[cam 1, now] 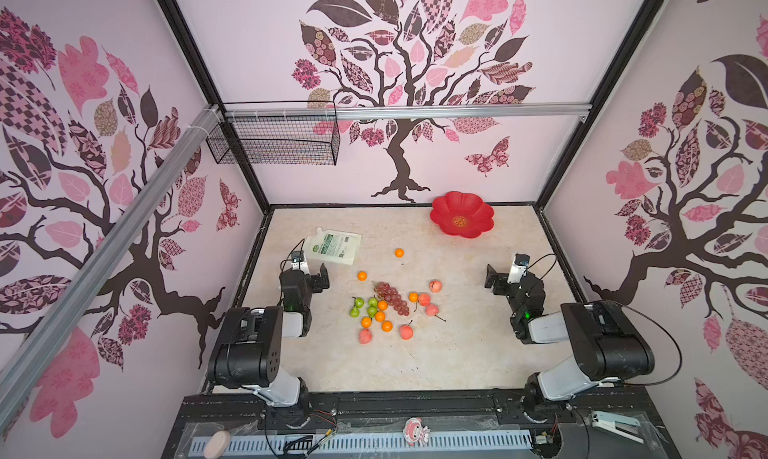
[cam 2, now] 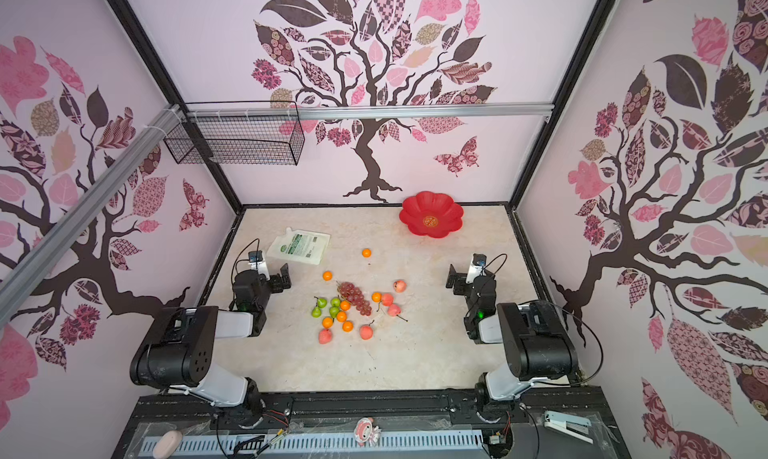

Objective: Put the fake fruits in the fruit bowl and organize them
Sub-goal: 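Raise both arms from rest and reach toward the red flower bowl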

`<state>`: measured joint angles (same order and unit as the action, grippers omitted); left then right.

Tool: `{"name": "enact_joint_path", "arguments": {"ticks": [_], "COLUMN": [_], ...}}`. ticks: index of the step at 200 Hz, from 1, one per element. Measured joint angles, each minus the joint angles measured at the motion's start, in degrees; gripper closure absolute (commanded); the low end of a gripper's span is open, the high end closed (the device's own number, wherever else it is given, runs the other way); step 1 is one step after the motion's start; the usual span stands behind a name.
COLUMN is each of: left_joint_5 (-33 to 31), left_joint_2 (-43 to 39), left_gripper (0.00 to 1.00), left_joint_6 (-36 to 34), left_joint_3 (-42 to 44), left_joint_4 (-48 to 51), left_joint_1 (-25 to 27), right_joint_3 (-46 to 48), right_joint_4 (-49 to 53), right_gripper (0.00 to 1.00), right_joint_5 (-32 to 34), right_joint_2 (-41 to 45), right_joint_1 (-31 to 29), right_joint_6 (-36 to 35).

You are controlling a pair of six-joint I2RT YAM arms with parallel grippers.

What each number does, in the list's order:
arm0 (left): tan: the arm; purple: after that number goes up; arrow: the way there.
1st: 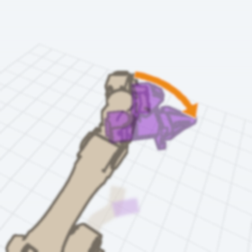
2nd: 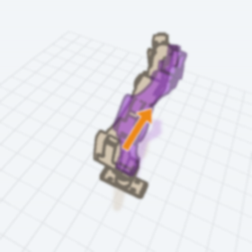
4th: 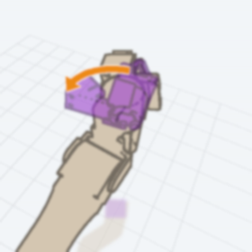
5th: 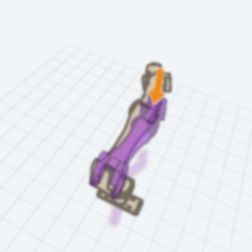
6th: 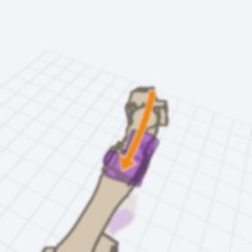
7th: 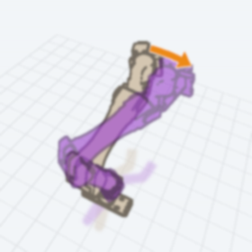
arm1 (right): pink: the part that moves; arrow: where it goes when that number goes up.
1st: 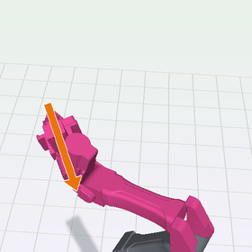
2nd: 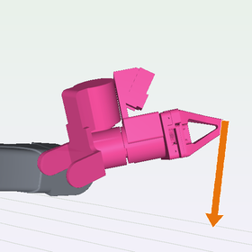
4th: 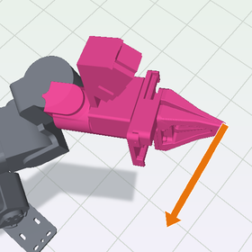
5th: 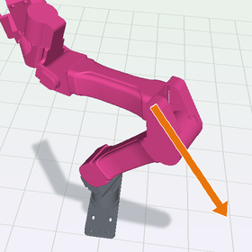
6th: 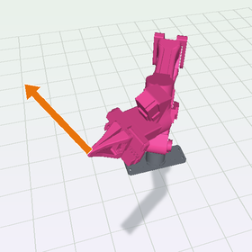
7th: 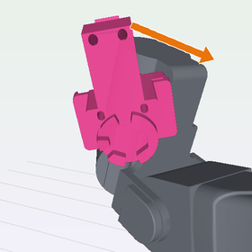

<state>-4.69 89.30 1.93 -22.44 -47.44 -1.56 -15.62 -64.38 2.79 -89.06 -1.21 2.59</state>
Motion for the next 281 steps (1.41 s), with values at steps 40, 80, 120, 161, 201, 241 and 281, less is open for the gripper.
{"name": "enact_joint_path", "arguments": {"ticks": [40,80,120,161,201,241,281], "left_joint_5": [0.0,0.4,0.5,0.5,-3.1,-14.0,-28.2], "left_joint_2": [0.0,0.0,0.0,0.0,-1.2,-12.1,-18.3], "left_gripper": [0.01,0.01,0.02,0.02,0.01,0.01,0.01], "left_joint_6": [0.0,0.0,0.1,0.1,-0.7,-3.4,2.4], "left_joint_3": [0.0,0.0,0.0,0.0,0.5,0.7,-9.2], "left_joint_4": [0.0,0.0,0.0,0.0,-0.5,5.2,22.5], "left_joint_1": [0.0,-0.2,-0.3,-0.3,2.3,10.8,14.9], "right_joint_3": [0.0,0.0,0.0,0.0,0.3,3.6,-3.9], "right_joint_4": [0.0,0.0,0.0,0.0,-0.9,1.1,14.5], "right_gripper": [0.01,0.00,0.00,0.00,0.00,0.00,0.00], "right_joint_5": [0.0,0.0,0.0,0.0,0.0,2.3,8.8], "right_joint_2": [0.0,0.0,0.0,0.0,0.0,7.6,18.9], "right_joint_1": [0.0,0.0,0.0,0.0,0.0,-0.4,-0.5], "right_joint_6": [0.0,0.0,0.0,0.0,0.0,0.4,8.7]}}
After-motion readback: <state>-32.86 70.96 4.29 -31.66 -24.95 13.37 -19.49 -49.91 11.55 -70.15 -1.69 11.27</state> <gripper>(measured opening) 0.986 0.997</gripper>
